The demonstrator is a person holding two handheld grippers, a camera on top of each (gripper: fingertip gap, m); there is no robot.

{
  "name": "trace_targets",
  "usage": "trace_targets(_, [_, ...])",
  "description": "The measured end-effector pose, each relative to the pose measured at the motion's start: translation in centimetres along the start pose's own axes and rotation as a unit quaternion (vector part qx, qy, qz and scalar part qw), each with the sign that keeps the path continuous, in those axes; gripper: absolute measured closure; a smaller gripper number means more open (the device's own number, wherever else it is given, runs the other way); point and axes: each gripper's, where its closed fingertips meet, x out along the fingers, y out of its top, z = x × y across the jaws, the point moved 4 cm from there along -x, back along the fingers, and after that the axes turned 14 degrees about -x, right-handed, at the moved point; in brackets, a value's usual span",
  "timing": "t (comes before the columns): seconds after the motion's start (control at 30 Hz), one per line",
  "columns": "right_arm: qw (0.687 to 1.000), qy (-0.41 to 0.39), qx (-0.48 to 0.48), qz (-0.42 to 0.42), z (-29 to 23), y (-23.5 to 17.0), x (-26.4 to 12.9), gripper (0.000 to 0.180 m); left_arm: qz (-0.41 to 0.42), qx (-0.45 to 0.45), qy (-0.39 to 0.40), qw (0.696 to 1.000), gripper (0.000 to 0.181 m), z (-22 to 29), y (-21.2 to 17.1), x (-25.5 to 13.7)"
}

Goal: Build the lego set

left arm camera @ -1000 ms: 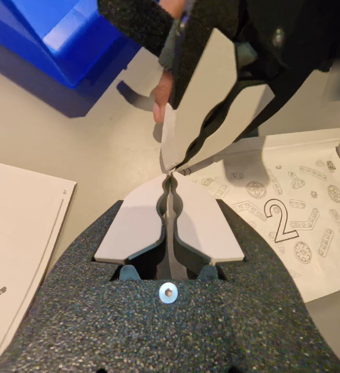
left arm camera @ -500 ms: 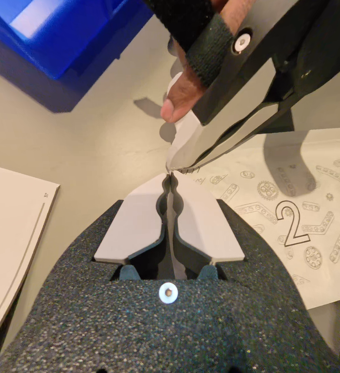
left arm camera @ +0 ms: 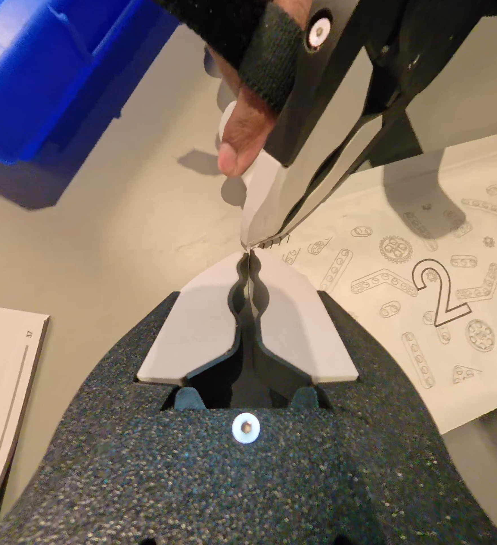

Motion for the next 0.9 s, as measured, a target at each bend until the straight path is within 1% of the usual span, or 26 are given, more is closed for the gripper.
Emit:
trace_targets(0.13, [1.0,-0.004,-0.014,0.006,-0.3,0.0,-0.4,0.179,0.005,-0.002,0.003,1.0,0.179,-0.1,0.2,0.1])
trace_targets(0.17, [0.999,0.01,-0.019,0.038,-0.7,0.5,-0.9,0.179,0.003,-0.002,0.041,0.999,0.179,-1.1,0.1,-0.3])
trace_targets(0.2, [0.998,0.017,-0.003,0.064,-1.0,0.7,-1.6,0.179,0.002,-0.01,0.077,0.997,0.179,-2.5,-0.1,-1.0])
trace_targets(0.27, [0.997,0.01,0.017,0.07,-1.2,0.1,-2.3,0.179,0.017,-0.031,0.064,0.997,0.179,-2.6,-0.2,-1.1])
trace_targets(0.33, [0.996,0.023,0.034,0.083,-1.1,0.1,-2.4,0.179,0.006,-0.014,0.069,0.998,0.18,-2.1,0.1,-0.8])
trace_targets(0.5, [0.994,0.033,0.055,0.091,-1.2,0.3,-2.7,0.179,0.011,-0.019,0.068,0.997,0.18,-2.2,0.3,-0.7])
trace_targets(0.9, [0.994,0.056,0.081,0.049,-1.2,1.6,-3.3,0.179,0.019,-0.02,0.089,0.996,0.18,-2.4,0.4,-0.7])
